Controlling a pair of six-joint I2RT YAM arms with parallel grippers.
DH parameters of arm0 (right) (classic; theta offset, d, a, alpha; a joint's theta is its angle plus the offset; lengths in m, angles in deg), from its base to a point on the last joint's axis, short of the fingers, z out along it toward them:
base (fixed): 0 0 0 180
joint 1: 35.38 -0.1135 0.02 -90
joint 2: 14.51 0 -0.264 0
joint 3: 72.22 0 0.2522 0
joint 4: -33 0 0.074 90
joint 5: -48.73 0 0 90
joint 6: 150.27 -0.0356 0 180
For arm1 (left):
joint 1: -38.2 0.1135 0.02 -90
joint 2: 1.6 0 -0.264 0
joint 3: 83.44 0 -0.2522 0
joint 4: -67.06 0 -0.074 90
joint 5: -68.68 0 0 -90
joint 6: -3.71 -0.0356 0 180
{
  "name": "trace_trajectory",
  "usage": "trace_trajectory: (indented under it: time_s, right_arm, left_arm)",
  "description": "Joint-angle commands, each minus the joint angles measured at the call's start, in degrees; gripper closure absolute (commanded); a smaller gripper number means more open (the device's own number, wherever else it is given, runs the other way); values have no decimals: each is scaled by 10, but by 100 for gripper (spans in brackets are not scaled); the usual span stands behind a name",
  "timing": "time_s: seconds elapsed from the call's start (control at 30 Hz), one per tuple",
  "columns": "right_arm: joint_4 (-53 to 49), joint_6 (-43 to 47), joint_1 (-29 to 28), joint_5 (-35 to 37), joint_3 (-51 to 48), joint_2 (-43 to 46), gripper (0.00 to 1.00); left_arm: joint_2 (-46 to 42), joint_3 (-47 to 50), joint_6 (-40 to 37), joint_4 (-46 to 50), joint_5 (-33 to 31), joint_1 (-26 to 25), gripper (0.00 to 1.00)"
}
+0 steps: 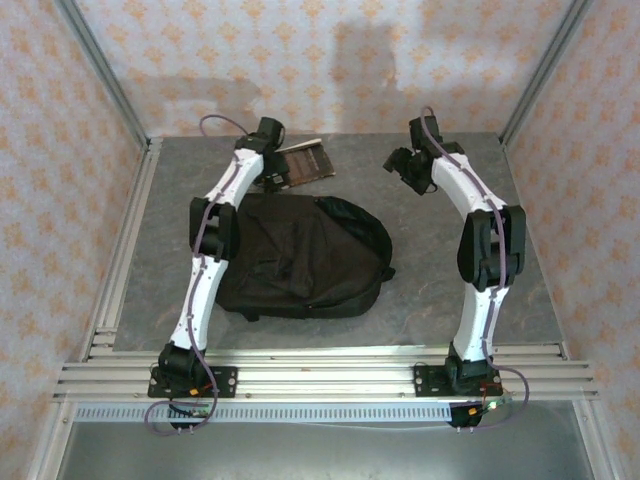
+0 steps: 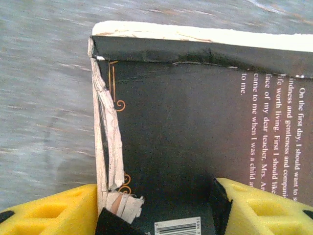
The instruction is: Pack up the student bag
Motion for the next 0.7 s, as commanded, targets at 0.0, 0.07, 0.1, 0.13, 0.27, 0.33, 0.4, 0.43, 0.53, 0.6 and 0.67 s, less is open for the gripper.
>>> trace_trajectory:
  time_s: [0.0, 0.07, 0.1, 0.13, 0.27, 0.33, 0.4, 0.43, 0.53, 0.6, 0.67]
  right_arm:
    - [-33, 36, 12, 23, 28, -30, 23]
    - [-54, 46, 20, 29, 56, -54, 24]
    - [-62, 50, 23, 31, 67, -64, 24]
    - [-66, 50, 27, 37, 73, -69, 24]
    - [-69, 59, 34, 58, 89, -82, 24]
    - [-70, 59, 42, 62, 95, -90, 24]
    - [-67, 56, 53, 58, 96, -96, 24]
    - [-64, 53, 59, 52, 98, -98, 24]
    - [-55, 50, 73, 8, 118, -118, 23]
    - [-62, 57, 79, -16, 152, -142, 22]
    - [-88, 65, 82, -32, 208, -180, 21]
  left_arm:
    - [50, -43, -5, -5, 9, -55, 40]
    - [59, -57, -17, -15, 6, -76, 42]
    - [62, -59, -22, -17, 3, -87, 43]
    - [65, -60, -28, -18, 1, -97, 43]
    - [73, -57, -55, -11, 12, -132, 49]
    - [72, -51, -61, -14, 27, -148, 55]
    - [68, -47, -78, -18, 36, -162, 57]
    - [64, -42, -82, -22, 41, -168, 57]
    - [56, -33, -90, -19, 52, -178, 62]
    - [53, -26, -91, -15, 54, -181, 66]
    - [48, -18, -90, -14, 61, -181, 67]
